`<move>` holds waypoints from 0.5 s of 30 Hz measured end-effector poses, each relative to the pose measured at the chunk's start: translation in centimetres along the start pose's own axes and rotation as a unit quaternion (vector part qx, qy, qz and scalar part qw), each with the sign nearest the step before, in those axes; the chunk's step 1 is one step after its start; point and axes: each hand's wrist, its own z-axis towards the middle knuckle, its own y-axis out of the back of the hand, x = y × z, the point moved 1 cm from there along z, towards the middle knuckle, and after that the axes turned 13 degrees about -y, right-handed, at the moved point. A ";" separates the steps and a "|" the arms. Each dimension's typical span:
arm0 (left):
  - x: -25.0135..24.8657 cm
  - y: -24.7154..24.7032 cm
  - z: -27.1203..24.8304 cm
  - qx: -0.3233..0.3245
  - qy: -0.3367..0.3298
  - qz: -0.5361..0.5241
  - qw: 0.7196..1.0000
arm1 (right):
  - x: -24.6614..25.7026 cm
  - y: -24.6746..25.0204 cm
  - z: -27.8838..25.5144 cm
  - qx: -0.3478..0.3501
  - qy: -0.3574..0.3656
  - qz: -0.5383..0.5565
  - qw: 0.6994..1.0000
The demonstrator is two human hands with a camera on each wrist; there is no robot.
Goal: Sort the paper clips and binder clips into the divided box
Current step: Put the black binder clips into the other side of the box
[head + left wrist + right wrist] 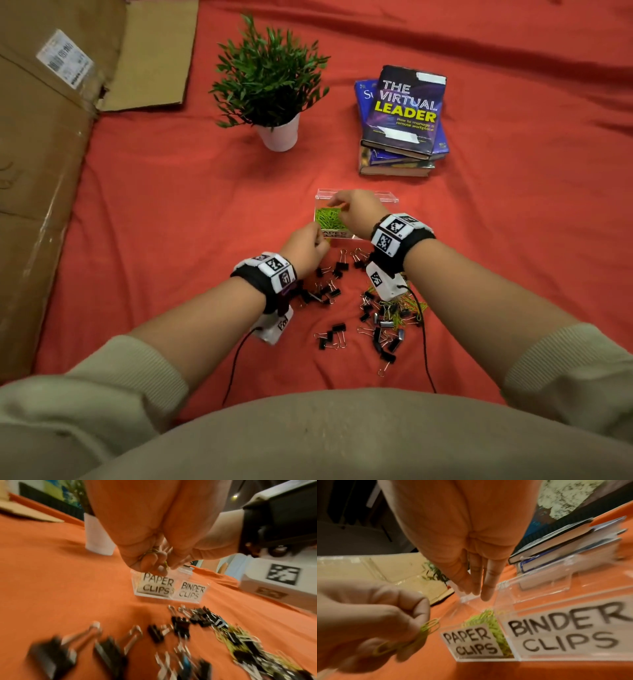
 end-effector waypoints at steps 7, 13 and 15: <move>-2.7 2.2 6.0 0.088 -0.093 0.191 0.973 | -7.8 2.4 -3.8 -0.075 -0.101 0.189 0.974; -2.9 1.0 7.4 0.140 -0.125 0.291 0.938 | -12.4 -0.5 -6.8 -0.003 -0.148 0.102 0.984; -3.0 0.5 6.6 0.084 -0.150 0.293 0.941 | -12.7 -1.7 -7.1 0.007 -0.134 0.075 0.988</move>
